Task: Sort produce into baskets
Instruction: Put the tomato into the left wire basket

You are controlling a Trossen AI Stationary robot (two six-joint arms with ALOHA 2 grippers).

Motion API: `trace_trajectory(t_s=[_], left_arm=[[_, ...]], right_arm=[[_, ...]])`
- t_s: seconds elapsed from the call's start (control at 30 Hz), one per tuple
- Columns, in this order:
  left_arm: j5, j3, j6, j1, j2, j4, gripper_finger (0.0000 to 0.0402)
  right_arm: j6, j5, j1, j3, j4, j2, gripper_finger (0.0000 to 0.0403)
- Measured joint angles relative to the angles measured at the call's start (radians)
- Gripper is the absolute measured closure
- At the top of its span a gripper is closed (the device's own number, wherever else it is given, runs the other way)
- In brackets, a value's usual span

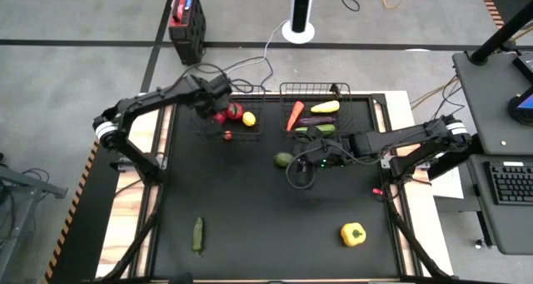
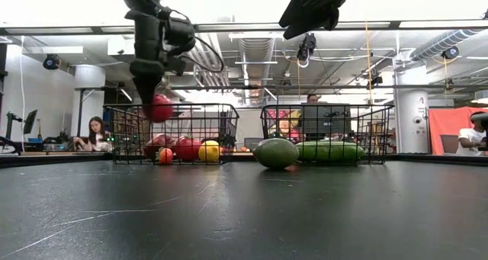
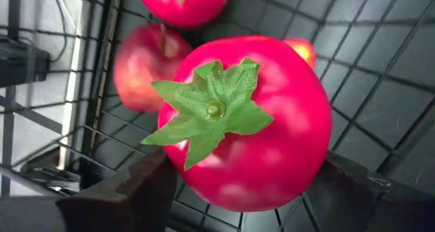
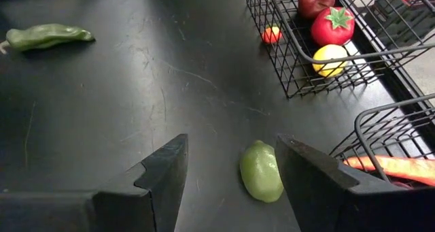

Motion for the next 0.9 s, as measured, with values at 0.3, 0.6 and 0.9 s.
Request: trace_trajectory(t_s=[0.3, 0.6, 0.9], left_arm=[[-0.003, -0.052, 0.002, 0.0, -0.002, 0.058, 0.0137], [-0.002, -0.056, -0.093, 0.0, 0.021, 0.179, 0.0137], [-0.002, -0.057, -0.171, 0.0, 0.101, 0.223, 0.0137]], right_arm=[[0.0, 0.001, 0.0, 0.0, 0.0, 0.0, 0.0191], [-0.004, 0.002, 0.0, 0.0, 0.007, 0.0, 0.0191], [-0.004, 0.002, 0.0, 0.0, 0.007, 0.0, 0.0191]])
